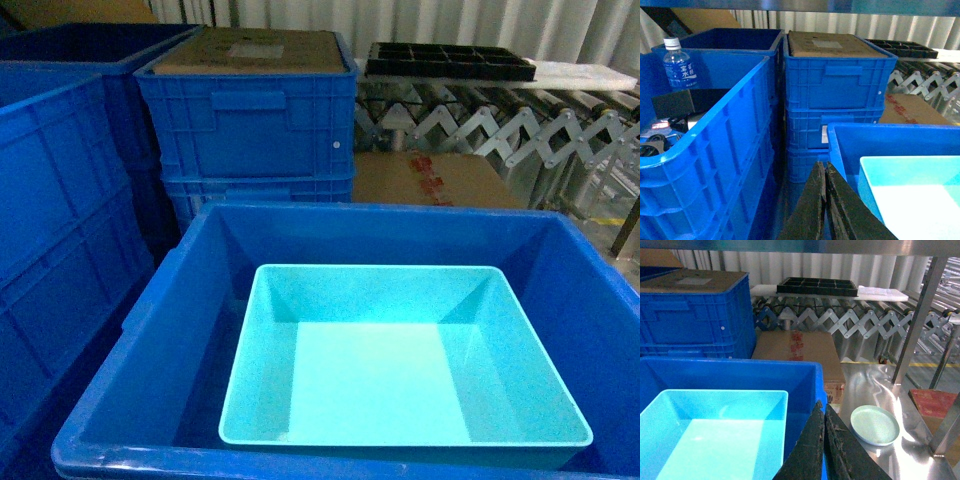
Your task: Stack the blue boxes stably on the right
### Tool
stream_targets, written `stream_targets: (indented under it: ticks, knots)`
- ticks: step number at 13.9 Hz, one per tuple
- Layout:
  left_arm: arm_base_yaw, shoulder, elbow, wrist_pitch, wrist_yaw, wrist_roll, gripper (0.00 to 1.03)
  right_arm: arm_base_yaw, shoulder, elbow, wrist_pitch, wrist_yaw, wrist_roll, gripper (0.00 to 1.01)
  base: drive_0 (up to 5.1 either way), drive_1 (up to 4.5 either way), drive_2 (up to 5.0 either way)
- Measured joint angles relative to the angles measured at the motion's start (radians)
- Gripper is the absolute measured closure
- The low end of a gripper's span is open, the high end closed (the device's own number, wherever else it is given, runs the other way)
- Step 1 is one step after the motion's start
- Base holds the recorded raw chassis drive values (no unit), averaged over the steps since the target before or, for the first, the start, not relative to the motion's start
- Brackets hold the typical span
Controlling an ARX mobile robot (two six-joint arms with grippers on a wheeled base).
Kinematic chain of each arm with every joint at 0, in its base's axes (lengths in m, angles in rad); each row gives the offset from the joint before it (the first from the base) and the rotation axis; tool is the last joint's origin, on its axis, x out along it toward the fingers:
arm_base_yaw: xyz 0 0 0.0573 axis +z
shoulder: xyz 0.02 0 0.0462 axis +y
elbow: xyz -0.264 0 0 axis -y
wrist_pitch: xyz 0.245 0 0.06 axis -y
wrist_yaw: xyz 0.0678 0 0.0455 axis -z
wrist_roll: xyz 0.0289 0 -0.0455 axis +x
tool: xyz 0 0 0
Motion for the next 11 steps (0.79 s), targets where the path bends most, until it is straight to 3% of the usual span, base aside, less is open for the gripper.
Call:
stream_targets:
  ticks: [7,9,10,11]
  knots:
    - [0.0,-0.171,-0.05,-0.099,0.0,0.0,1.01,0.0,-0.151,-0.035,-0.104,0.0,0.0,0.99,0.0,0.0,0.0]
    - [0.0,-0.202,-0.05,-0.133,-0.001,0.0,1.01,0.0,-0.306,-0.034,-0.285,0.0,-0.001,0.99,0.0,0.0,0.0]
    - [0.0,-0.219,-0.05,-0.156,0.001,0.0,1.01,0.0,-0.318,-0.03,-0.265,0.0,-0.001,0.99,0.0,0.0,0.0]
    - [0.0,-0.325,-0.05,-0.311,0.001,0.001,1.01,0.0,-0.319,-0.034,-0.29,0.0,-0.001,0.99,0.0,0.0,0.0]
